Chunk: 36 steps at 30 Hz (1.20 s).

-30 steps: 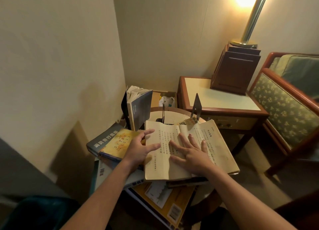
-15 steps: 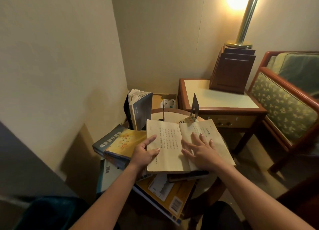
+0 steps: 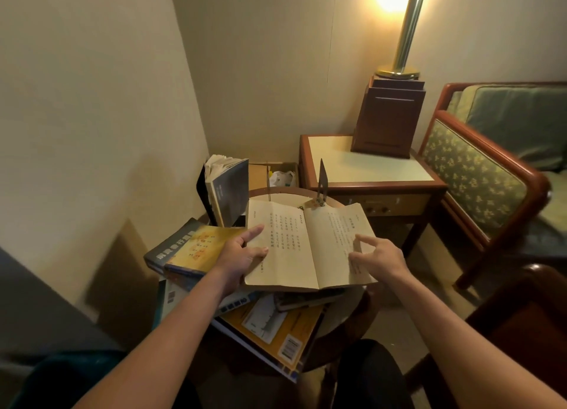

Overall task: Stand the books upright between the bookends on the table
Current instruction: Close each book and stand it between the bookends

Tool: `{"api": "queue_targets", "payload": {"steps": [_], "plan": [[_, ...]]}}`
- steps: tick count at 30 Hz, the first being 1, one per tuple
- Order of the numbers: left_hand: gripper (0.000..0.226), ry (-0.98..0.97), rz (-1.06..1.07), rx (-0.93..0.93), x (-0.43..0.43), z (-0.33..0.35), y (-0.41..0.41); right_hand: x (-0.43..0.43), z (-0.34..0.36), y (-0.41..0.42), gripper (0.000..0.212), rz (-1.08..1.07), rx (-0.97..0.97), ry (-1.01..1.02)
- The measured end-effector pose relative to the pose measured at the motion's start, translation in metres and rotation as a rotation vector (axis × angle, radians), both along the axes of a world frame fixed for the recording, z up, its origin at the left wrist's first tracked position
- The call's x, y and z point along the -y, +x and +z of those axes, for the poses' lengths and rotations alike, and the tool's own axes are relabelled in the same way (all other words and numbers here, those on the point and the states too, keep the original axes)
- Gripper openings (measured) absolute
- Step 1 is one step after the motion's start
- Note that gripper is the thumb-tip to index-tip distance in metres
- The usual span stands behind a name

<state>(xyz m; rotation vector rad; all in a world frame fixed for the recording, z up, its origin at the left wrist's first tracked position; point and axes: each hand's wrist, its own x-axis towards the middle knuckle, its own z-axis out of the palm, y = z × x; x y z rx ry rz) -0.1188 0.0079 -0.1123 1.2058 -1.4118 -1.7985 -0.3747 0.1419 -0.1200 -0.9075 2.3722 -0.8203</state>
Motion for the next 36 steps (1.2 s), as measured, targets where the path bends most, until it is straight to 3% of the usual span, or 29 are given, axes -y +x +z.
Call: {"api": "queue_targets", "payload": {"steps": [5, 9, 13, 20, 26, 36], "plan": [[0.057, -0.073, -0.048, 0.014, -0.005, 0.022, -0.003, -0.005, 0.026, -0.008, 0.029, 0.064, 0.057, -0.126], [0.063, -0.248, -0.101, 0.066, -0.014, 0.040, -0.017, -0.001, 0.049, -0.005, 0.038, 0.132, 0.096, -0.198], [0.076, -0.368, -0.214, 0.084, -0.024, 0.053, -0.039, 0.005, 0.062, 0.003, 0.041, 0.191, -0.014, -0.202], [0.073, -0.369, -0.285, 0.068, -0.040, 0.055, -0.071, 0.000, 0.068, 0.025, 0.040, 0.295, -0.243, -0.308], [0.052, -0.352, -0.319, 0.019, -0.054, 0.050, -0.085, -0.001, 0.077, 0.034, 0.043, 0.259, 0.087, -0.432], [0.053, -0.379, -0.420, 0.070, -0.065, 0.035, -0.091, -0.001, 0.073, 0.032, 0.047, 0.177, 0.213, -0.417]]}}
